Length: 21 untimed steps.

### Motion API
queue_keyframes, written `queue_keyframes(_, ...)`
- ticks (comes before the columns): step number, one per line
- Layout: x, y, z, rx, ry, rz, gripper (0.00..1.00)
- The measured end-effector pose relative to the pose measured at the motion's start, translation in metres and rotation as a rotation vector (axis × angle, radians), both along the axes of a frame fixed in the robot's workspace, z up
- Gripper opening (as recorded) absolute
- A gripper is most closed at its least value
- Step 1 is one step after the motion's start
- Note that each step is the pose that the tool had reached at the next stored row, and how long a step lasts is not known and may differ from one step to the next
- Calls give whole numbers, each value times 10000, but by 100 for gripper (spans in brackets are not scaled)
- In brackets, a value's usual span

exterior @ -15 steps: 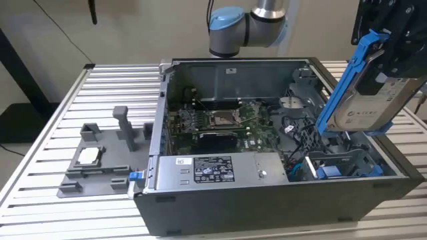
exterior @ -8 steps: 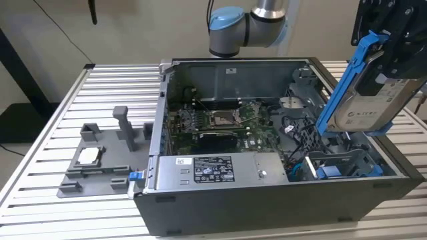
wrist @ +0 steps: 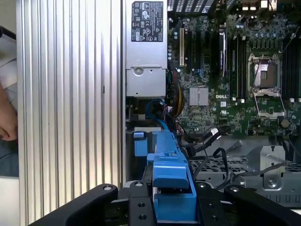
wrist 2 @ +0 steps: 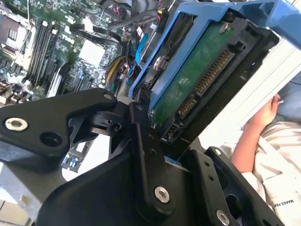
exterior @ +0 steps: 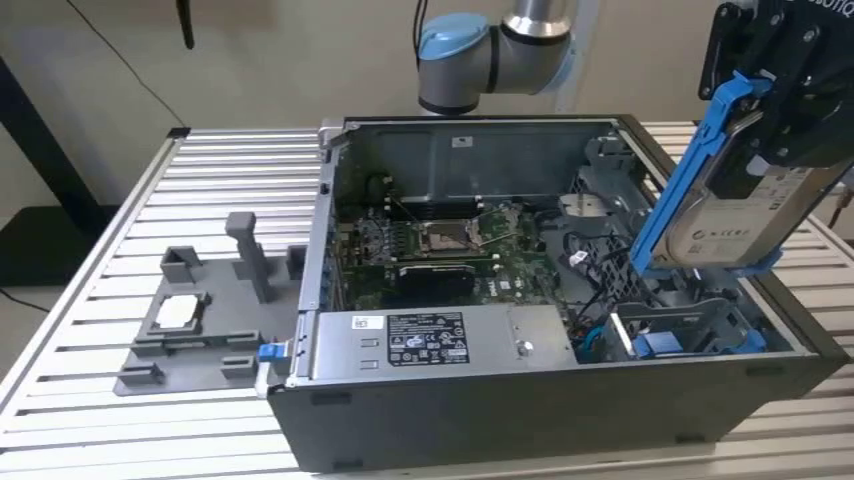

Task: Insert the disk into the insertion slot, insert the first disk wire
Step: 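Insert the disk into the insertion slot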

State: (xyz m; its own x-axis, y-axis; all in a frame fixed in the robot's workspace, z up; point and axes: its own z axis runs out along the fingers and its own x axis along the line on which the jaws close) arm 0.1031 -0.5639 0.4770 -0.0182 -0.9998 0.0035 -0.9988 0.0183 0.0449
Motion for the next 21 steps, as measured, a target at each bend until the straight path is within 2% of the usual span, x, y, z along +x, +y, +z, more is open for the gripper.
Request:
queue_keyframes(4,1,-1,-28,2,15,2,33)
queue_keyframes(9,0,-14,-86,2,82,0,33)
queue_keyframes(15,0,-70,-131,2,83,1,33)
queue_keyframes(21,1,-103,-176,-1,83,1,33)
